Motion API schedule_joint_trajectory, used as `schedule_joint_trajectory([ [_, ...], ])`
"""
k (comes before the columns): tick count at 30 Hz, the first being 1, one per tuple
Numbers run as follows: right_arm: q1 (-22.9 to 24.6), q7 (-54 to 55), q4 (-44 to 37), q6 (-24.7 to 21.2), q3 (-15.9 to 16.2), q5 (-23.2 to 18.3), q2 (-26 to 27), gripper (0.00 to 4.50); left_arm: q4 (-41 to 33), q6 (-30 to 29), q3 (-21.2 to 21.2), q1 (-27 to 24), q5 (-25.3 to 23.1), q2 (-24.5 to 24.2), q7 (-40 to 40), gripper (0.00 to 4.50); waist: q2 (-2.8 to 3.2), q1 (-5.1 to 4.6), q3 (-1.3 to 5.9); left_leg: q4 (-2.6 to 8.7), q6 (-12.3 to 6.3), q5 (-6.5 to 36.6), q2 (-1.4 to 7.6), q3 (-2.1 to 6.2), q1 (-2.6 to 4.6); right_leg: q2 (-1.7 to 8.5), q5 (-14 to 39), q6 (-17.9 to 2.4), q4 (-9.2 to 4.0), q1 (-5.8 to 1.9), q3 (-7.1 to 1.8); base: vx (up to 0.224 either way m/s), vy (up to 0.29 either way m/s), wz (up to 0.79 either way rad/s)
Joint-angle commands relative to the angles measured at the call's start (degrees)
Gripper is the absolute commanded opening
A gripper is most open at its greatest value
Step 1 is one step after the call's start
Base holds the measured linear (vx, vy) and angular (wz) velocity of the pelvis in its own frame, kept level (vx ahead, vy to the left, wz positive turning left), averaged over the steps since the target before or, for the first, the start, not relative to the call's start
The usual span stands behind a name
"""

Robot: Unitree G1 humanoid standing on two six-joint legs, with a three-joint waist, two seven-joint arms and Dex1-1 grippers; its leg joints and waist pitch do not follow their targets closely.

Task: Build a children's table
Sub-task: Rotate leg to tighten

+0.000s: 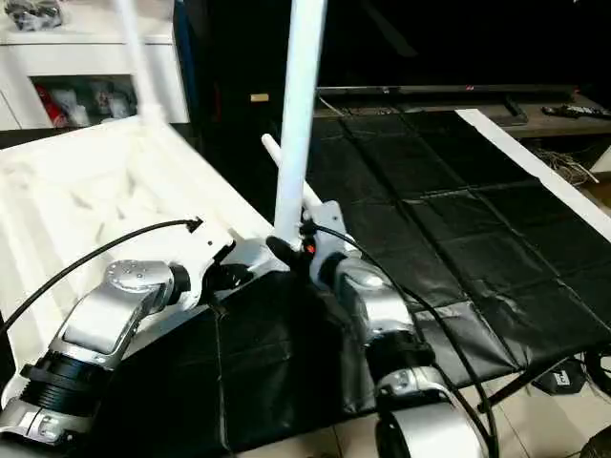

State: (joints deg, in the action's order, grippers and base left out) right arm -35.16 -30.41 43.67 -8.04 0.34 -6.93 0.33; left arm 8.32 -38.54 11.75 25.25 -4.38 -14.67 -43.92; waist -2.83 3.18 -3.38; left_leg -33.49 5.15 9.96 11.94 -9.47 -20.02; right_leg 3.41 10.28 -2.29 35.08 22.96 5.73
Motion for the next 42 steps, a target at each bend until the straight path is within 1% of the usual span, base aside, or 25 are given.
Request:
schedule_joint_trajectory([
  [1, 0.27, -0.44, 2.00, -2.13, 2.14, 0.16, 3.14, 3.31, -3.61, 0.81, 3.78, 2.55, 1.46, 2.49, -0.92, 0.00, 0.96, 0.51, 3.62, 3.91, -1.10, 13.75, 1.33, 0.45, -0.01, 4.77, 19.13, -7.38, -5.25, -2.86, -3.34, 0.000, 0.000, 0.00],
  [4, 0.77, -0.09, 1.18, -1.88, 1.74, 0.39, 2.42, 3.52, -3.83, 0.12, 3.80, 2.49, 0.97, 1.53, -0.73, 0.00, 1.03, 0.70, 3.76, 3.83, -0.99, 13.65, 1.39, 0.35, 0.25, 4.83, 17.83, -8.02, -5.15, -2.79, -3.47, 0.000, 0.000, 0.00],
  [5, 1.12, -0.74, 0.62, -1.59, 1.68, 0.31, 1.93, 3.65, -3.78, 0.10, 3.70, 2.36, 0.79, 0.94, -0.98, 0.00, 0.99, 0.85, 3.86, 3.82, -1.05, 12.32, 1.41, 0.28, 0.06, 4.76, 14.65, -8.85, -4.76, -2.96, -3.57, 0.000, 0.000, 0.00],
  [6, 1.12, -0.74, 0.62, -1.59, 1.68, 0.31, 1.93, 3.65, -3.78, 0.10, 3.70, 2.36, 0.79, 0.94, -0.98, 0.00, 1.05, 0.88, 3.88, 3.84, -1.03, 12.10, 1.46, 0.30, 0.11, 4.74, 13.80, -9.12, -4.60, -2.98, -3.56, 0.000, 0.000, 0.00],
  [7, 1.79, -2.89, -0.52, -1.33, 2.30, 0.26, 1.06, 3.82, -3.43, 0.89, 3.77, 2.23, 0.37, 0.23, -1.22, 0.00, 0.75, 0.75, 3.81, 3.88, -1.16, 12.10, 1.41, 0.25, -0.03, 4.71, 13.52, -9.26, -4.62, -3.09, -3.52, 0.000, 0.000, 0.00],
  [9, 2.94, -6.63, -2.46, -0.87, 3.47, 0.24, -0.45, 3.88, -2.79, 2.38, 3.94, 2.06, -0.37, -0.96, -1.60, 0.00, 0.86, 1.04, 3.77, 3.77, -1.70, 12.37, 1.39, 0.20, -0.02, 4.79, 14.14, -8.67, -4.76, -3.12, -3.59, 0.000, 0.000, 0.00],
  [11, 3.56, -8.99, -3.57, -0.48, 3.56, -0.36, -1.54, 4.09, -2.40, 4.07, 4.41, 1.98, -0.75, -1.99, -2.56, 0.00, 0.68, 1.18, 3.76, 3.83, -1.90, 12.12, 1.37, 0.24, -0.06, 4.85, 15.09, -8.45, -4.85, -3.23, -3.52, 0.000, 0.000, 0.00],
  [12, 4.16, -10.96, -4.70, -0.48, 3.07, -1.27, -2.96, 4.27, -2.17, 4.66, 4.32, 1.79, -0.36, -2.85, -3.74, 0.00, 0.74, 1.34, 3.70, 3.84, -1.95, 12.25, 1.39, 0.22, 0.02, 4.87, 15.96, -8.14, -5.00, -3.13, -3.54, 0.000, 0.000, 0.00],
  [13, 4.88, -13.69, -6.08, -0.05, 2.65, -2.23, -4.90, 4.27, -1.80, 6.48, 4.43, 1.60, 0.01, -4.19, -5.43, 0.00, 0.76, 1.38, 3.69, 3.85, -1.93, 12.32, 1.43, 0.21, -0.02, 4.86, 16.22, -7.96, -4.97, -3.18, -3.56, 0.000, 0.000, 0.00],
  [14, 5.46, -16.11, -7.20, 0.35, 2.47, -2.91, -6.56, 4.34, -1.54, 7.88, 4.60, 1.48, 0.48, -5.29, -6.90, 0.00, 0.77, 1.79, 3.71, 3.78, -2.19, 12.40, 1.41, 0.15, 0.19, 4.82, 16.59, -7.48, -5.11, -3.05, -3.57, 0.000, 0.000, 0.00],
  [15, 5.84, -18.11, -7.97, 0.62, 2.63, -3.20, -7.84, 4.43, -1.30, 8.88, 4.83, 1.46, 0.71, -6.16, -8.11, 0.00, 0.92, 2.04, 3.75, 3.79, -2.19, 12.14, 1.48, 0.13, 0.14, 4.79, 15.80, -7.78, -5.00, -3.07, -3.62, 0.000, 0.000, 0.00],
  [16, 6.54, -21.99, -9.40, 0.93, 3.03, -3.75, -10.21, 4.48, -0.87, 10.86, 5.25, 1.43, 1.25, -7.71, -10.78, 0.00, 1.01, 2.28, 3.72, 3.82, -2.20, 12.55, 1.51, 0.15, 0.31, 4.73, 15.74, -7.90, -5.03, -2.99, -3.56, 0.000, 0.000, 0.00],
  [19, 7.34, -27.00, -11.11, 0.84, 3.56, -4.38, -12.93, 4.48, -0.36, 13.03, 5.50, 1.40, 2.55, -9.34, -14.06, 0.00, 0.96, 2.52, 3.73, 3.82, -2.24, 12.55, 1.58, 0.12, 0.24, 4.68, 14.75, -8.56, -4.79, -3.09, -3.60, 0.000, 0.000, 0.00],
  [21, 7.81, -31.62, -12.14, 1.52, 4.25, -4.70, -14.86, 4.48, 0.37, 17.33, 6.22, 1.33, 3.30, -10.84, -17.72, 0.00, 0.91, 2.65, 3.71, 3.83, -2.30, 12.88, 1.51, 0.17, 0.14, 4.74, 15.59, -8.43, -4.89, -3.12, -3.52, 0.000, 0.000, 0.00],
  [23, 7.45, -34.09, -12.10, 1.78, 4.33, -4.89, -15.73, 4.48, 0.51, 19.51, 7.34, 1.21, 3.69, -12.63, -21.40, 0.00, 0.82, 2.81, 3.78, 3.81, -2.31, 12.59, 1.58, 0.15, 0.19, 4.83, 15.57, -8.48, -4.82, -3.09, -3.62, 0.000, 0.000, 0.00],
  [25, 6.82, -35.16, -11.60, 3.20, 4.71, -4.25, -16.45, 4.48, 0.82, 20.74, 7.97, 1.27, 4.15, -14.00, -24.39, 0.00, 0.90, 3.13, 3.77, 3.83, -2.17, 12.28, 1.68, 0.11, 0.38, 4.86, 15.30, -8.91, -4.76, -2.92, -3.66, 0.000, 0.000, 0.00],
  [26, 6.00, -35.66, -10.65, 5.17, 5.06, -3.49, -16.86, 4.48, 1.44, 22.41, 8.78, 1.49, 3.97, -15.32, -26.74, 0.00, 1.01, 3.39, 3.72, 3.76, -2.00, 12.68, 1.73, -0.05, 0.77, 4.87, 15.33, -9.27, -4.88, -2.52, -3.71, 0.000, 0.000, 0.00],
  [27, 5.67, -35.97, -10.25, 5.88, 5.19, -3.28, -16.96, 4.48, 1.79, 23.12, 9.16, 1.59, 3.80, -15.85, -27.61, 0.00, 0.98, 3.46, 3.71, 3.81, -1.70, 13.05, 1.73, -0.08, 0.78, 4.85, 15.45, -9.53, -4.76, -2.56, -3.76, 0.000, 0.000, 0.00],
  [29, 5.22, -38.14, -10.15, 6.25, 6.14, -3.65, -17.45, 4.48, 3.23, 25.30, 10.05, 2.13, 3.18, -16.99, -29.03, 0.00, 1.08, 3.60, 3.65, 3.90, -1.42, 13.33, 1.74, -0.06, 0.74, 4.79, 15.84, -9.57, -4.72, -2.63, -3.71, 0.000, 0.000, 0.00],
  [30, 5.16, -39.33, -10.36, 6.30, 6.61, -3.90, -17.76, 4.48, 4.05, 26.43, 10.37, 2.44, 3.00, -17.40, -29.60, 0.00, 1.17, 3.78, 3.58, 3.94, -1.36, 14.45, 1.82, -0.08, 0.92, 4.76, 16.69, -9.28, -4.84, -2.52, -3.75, 0.000, 0.000, 0.00],
  [32, 5.07, -40.94, -10.54, 6.42, 7.33, -3.97, -18.07, 4.48, 4.88, 27.38, 10.60, 2.84, 2.91, -17.65, -30.16, 0.00, 1.09, 3.82, 3.65, 4.00, -1.27, 14.39, 1.83, 0.03, 0.70, 4.80, 16.75, -9.14, -4.73, -2.78, -3.72, 0.000, 0.000, 0.00],
  [35, 4.87, -46.93, -10.56, 6.41, 9.77, -3.87, -18.83, 4.48, 8.04, 30.68, 10.86, 4.58, 2.51, -17.72, -31.97, 0.00, 0.86, 4.12, 3.81, 3.92, -1.43, 13.12, 1.84, 0.03, 0.34, 4.91, 15.76, -8.86, -4.53, -3.09, -3.70, 0.000, 0.000, 0.00],
  [37, 4.80, -48.03, -10.38, 6.20, 10.17, -3.85, -18.90, 4.48, 8.41, 31.07, 10.93, 4.89, 2.56, -17.70, -32.47, 0.00, 0.85, 4.28, 3.86, 3.88, -1.46, 12.49, 1.87, 0.04, 0.26, 4.99, 15.47, -8.82, -4.38, -3.12, -3.75, 0.000, 0.000, 0.00],
  [39, 4.75, -48.45, -10.23, 6.13, 10.30, -3.89, -18.89, 4.19, 8.53, 31.20, 10.98, 4.98, 2.58, -17.72, -32.66, 0.00, 0.82, 4.31, 3.92, 3.85, -1.37, 12.05, 1.93, 0.07, 0.22, 5.08, 15.02, -8.98, -4.24, -3.17, -3.76, 0.000, 0.000, 0.00],
  [42, 4.48, -49.23, -9.42, 6.63, 10.17, -4.40, -18.64, 4.08, 9.16, 32.23, 11.29, 5.08, 2.57, -17.97, -33.29, 0.00, 0.88, 4.38, 3.95, 3.80, -1.35, 11.59, 1.92, 0.01, 0.24, 5.02, 14.27, -9.48, -4.19, -3.11, -3.75, 0.000, 0.000, 0.00],
])
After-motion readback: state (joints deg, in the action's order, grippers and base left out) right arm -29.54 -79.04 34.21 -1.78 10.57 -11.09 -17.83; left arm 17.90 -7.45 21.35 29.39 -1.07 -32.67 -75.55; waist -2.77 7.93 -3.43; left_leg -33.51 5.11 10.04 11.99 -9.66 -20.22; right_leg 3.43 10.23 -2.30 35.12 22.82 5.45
